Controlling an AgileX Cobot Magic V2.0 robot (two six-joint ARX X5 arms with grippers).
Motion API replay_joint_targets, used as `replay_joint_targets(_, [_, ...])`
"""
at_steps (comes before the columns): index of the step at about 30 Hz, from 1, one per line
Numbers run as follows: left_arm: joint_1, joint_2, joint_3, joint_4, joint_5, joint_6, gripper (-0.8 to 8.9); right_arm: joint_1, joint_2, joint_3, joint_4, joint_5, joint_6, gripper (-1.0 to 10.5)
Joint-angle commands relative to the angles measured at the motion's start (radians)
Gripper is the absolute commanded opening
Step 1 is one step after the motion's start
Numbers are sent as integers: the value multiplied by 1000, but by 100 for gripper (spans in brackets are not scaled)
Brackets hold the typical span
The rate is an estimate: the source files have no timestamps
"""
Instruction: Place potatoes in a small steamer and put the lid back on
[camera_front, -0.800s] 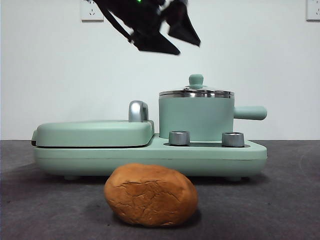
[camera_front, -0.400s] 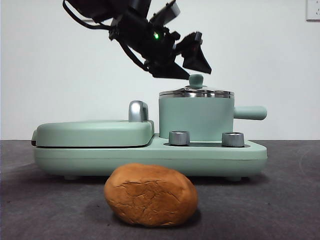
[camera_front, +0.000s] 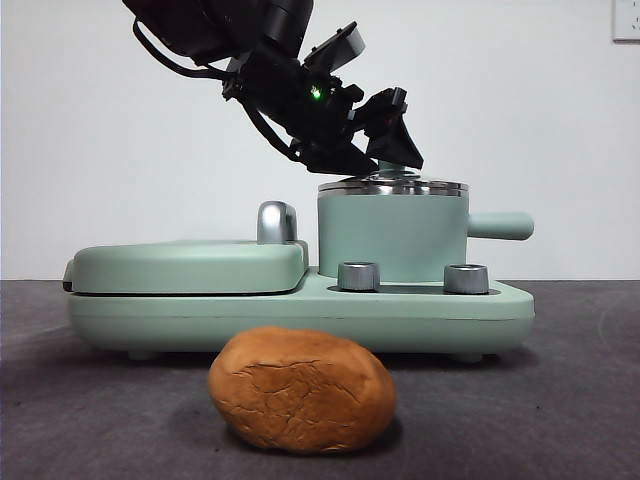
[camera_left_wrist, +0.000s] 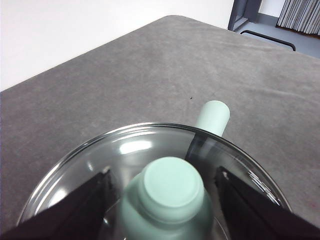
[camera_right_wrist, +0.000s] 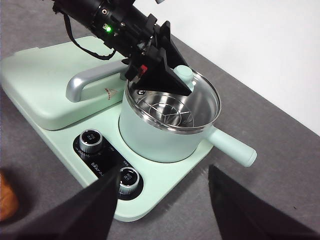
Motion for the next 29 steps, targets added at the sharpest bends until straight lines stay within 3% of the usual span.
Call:
replay_joint_targets(1, [-8, 26, 27, 13, -3, 24, 198, 4, 4, 17, 11, 1, 13, 279])
replay_joint_targets(10, [-8, 26, 27, 7, -3, 40, 14, 4, 4, 17, 11, 1, 13, 279])
replay_joint_targets(29, [-6, -50, 28, 7, -3, 40, 15, 5, 3, 17, 10, 0, 13, 279])
